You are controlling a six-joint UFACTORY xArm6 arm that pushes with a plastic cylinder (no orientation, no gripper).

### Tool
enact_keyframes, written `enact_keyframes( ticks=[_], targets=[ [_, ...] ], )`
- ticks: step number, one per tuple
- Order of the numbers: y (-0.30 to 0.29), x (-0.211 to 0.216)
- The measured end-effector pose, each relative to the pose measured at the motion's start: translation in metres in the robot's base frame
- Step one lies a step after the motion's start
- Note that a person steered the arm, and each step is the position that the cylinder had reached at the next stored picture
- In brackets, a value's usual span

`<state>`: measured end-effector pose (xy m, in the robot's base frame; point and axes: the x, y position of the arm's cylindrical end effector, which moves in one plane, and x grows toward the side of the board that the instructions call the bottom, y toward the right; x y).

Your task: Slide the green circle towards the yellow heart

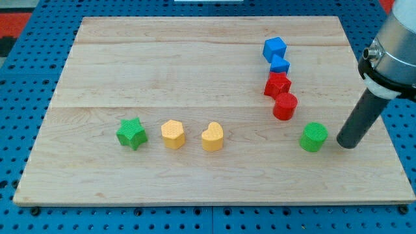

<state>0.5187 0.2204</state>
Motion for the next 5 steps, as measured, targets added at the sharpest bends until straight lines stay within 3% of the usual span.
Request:
enact_keyframes(
  ticks=[5],
  targets=[
    [-0.092, 0.006]
  ],
)
